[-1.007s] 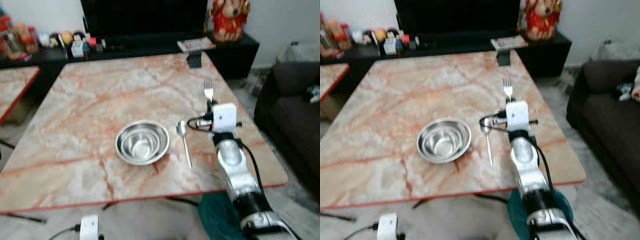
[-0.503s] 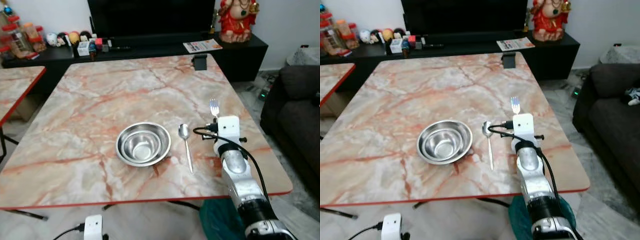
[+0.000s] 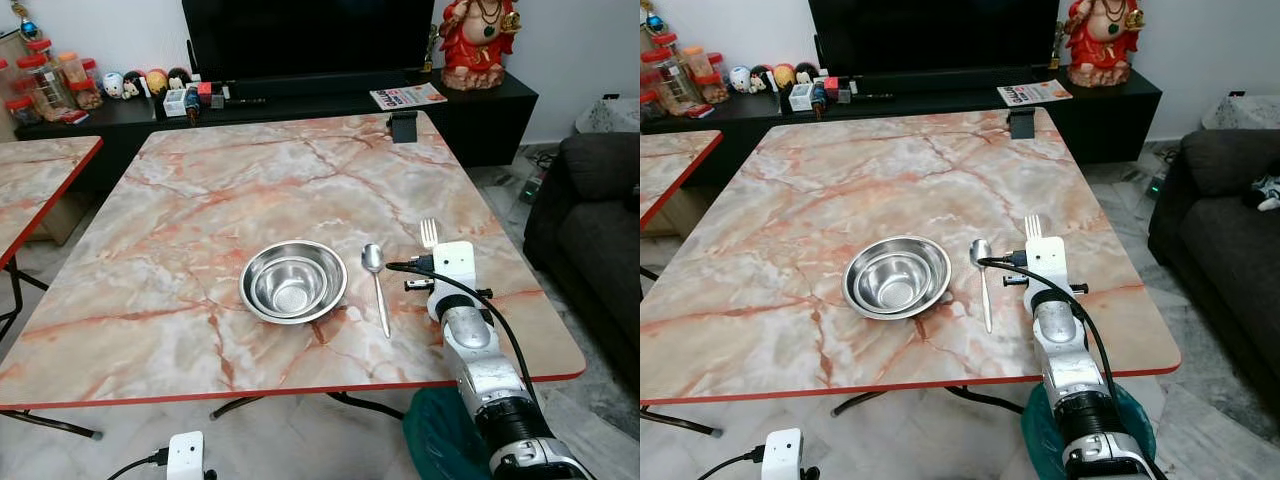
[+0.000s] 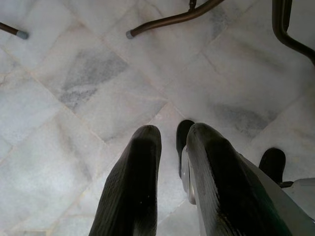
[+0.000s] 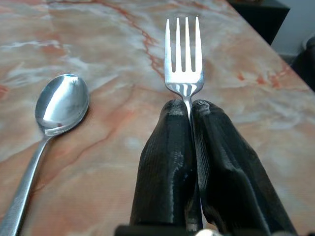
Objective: Setting the table
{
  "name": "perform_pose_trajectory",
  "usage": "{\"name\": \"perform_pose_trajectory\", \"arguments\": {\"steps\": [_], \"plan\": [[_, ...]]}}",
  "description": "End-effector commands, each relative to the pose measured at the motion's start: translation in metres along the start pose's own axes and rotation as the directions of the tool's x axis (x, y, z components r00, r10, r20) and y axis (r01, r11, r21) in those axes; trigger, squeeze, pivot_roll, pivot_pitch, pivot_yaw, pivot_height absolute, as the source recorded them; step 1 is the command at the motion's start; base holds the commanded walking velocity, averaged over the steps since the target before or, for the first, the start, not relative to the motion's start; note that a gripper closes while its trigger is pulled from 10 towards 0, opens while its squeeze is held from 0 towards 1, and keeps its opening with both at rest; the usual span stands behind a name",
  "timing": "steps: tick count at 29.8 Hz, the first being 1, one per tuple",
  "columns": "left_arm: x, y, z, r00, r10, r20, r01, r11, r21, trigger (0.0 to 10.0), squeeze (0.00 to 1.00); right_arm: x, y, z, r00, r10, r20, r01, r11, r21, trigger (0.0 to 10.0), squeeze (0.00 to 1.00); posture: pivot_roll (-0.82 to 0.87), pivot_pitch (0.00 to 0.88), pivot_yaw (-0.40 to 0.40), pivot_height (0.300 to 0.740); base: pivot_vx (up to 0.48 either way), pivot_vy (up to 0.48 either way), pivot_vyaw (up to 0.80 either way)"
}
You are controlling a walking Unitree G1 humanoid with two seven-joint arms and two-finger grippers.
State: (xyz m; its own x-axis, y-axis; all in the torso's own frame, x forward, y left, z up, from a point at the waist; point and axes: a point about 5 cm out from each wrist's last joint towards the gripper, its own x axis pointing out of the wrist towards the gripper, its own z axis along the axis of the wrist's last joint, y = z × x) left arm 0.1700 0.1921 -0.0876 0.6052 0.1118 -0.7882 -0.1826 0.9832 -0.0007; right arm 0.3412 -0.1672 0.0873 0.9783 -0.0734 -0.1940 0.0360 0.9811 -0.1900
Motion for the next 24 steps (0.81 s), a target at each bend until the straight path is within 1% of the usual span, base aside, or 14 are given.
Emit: {"name": "perform_pose_trajectory", "arguments": {"steps": [1,3,8,11,14,24], "plan": [[0.0,0.004,0.0,1.0,0.01,-0.008,-0.01,1.0,-0.007,10.0,0.0,0.003,0.006,0.006,1.0,0.027,0.002,-0.027,1.0,0.013,10.0,0.0,-0.02,0.032,0.07,0.74,0.0,0.0,0.0],[0.0,0.005,0.0,1.0,0.01,-0.008,-0.01,1.0,-0.007,10.0,0.0,0.003,0.006,0.006,0.999,0.032,0.001,-0.032,0.999,0.012,10.0,0.0,-0.02,0.032,0.07,0.74,0.0,0.0,0.0],[0.0,0.005,-0.001,1.0,0.009,-0.012,-0.009,1.0,-0.006,10.0,0.0,0.003,0.009,0.001,0.998,0.042,-0.047,-0.039,0.998,0.046,10.0,0.0,-0.01,0.032,0.068,0.74,0.0,0.0,0.0],[0.0,0.005,-0.002,1.0,0.009,-0.016,-0.009,1.0,-0.004,10.0,0.0,0.003,0.008,-0.001,0.997,0.041,-0.066,-0.038,0.998,0.048,10.0,0.0,-0.01,0.033,0.071,0.74,0.0,0.0,0.0],[0.0,0.006,-0.002,1.0,0.008,-0.019,-0.008,1.0,-0.001,10.0,0.0,0.002,0.009,-0.004,0.995,0.047,-0.084,-0.04,0.996,0.084,10.0,0.0,-0.01,0.033,0.072,0.74,0.0,0.0,0.0],[0.0,0.006,-0.001,1.0,0.003,-0.021,-0.003,1.0,0.002,10.0,0.0,0.002,0.01,-0.006,0.993,0.05,-0.111,-0.04,0.995,0.09,10.0,0.0,-0.01,0.033,0.075,0.74,0.0,0.0,0.0]]}}
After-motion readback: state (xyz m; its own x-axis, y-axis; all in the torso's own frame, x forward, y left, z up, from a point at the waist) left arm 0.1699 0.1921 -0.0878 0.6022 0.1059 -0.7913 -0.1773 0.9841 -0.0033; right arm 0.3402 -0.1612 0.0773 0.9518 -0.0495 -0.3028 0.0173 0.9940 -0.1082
